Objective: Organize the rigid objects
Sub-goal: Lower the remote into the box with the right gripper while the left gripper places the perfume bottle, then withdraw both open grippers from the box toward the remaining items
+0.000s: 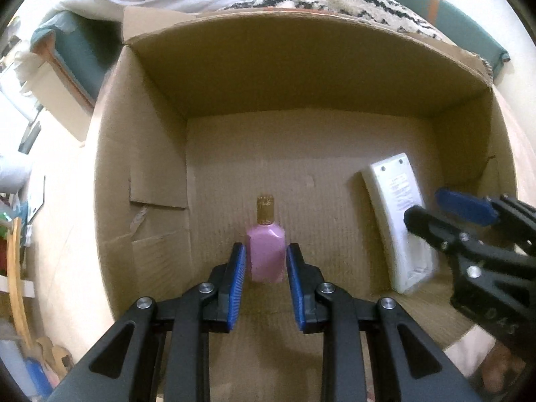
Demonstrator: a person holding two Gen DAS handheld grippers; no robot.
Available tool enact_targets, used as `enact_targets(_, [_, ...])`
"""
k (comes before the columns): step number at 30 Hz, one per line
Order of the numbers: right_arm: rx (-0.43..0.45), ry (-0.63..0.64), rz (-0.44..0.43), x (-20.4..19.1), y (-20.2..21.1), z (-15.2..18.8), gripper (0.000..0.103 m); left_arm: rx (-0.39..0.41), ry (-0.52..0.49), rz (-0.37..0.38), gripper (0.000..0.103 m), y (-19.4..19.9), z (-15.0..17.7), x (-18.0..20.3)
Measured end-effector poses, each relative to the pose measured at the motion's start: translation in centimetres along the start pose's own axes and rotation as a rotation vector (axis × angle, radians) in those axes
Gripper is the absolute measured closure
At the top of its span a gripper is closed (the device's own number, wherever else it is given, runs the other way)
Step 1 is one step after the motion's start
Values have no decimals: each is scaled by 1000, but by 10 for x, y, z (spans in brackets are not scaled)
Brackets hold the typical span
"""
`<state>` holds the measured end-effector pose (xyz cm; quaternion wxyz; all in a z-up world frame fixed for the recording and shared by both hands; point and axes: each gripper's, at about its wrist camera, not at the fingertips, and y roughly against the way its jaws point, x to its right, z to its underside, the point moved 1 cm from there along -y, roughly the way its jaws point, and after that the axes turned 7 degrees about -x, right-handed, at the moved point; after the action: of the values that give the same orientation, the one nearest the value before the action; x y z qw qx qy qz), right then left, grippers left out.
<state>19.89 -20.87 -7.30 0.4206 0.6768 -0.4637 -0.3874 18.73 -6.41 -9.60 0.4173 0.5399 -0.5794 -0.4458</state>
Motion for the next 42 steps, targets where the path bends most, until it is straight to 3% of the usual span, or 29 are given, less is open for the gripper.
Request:
enact_targets(4, [50, -24, -50, 2, 15, 1, 45, 0, 1, 11, 77, 5, 3, 2])
enact_targets(7, [86, -45, -82, 4, 26, 3, 36, -2, 16, 41, 64, 14, 5, 0])
enact_targets(9, [98, -53, -104, 3, 32, 3, 28, 24, 26, 60, 53, 25, 4, -2])
enact_targets(11, [97, -48, -133, 0, 36, 3, 14, 58, 24, 72, 44, 37, 5, -2])
enact_targets(14, [94, -44, -144, -7, 37, 6, 0, 97, 26, 47, 44, 53, 9, -6])
enact_targets(20, [172, -45, -135, -6, 64, 16, 0, 175, 59, 24, 43, 78, 31, -23])
enact_targets(29, [271, -48, -116, -11, 108, 58, 0, 258, 162, 21, 43, 111, 71, -53])
enact_targets(36, [221, -70, -108, -14, 115, 98, 0, 212, 222, -14, 42, 108, 99, -60])
enact_targets(42, [228, -122, -70, -8, 117, 114, 0, 184, 242, -1, 42, 103, 116, -57])
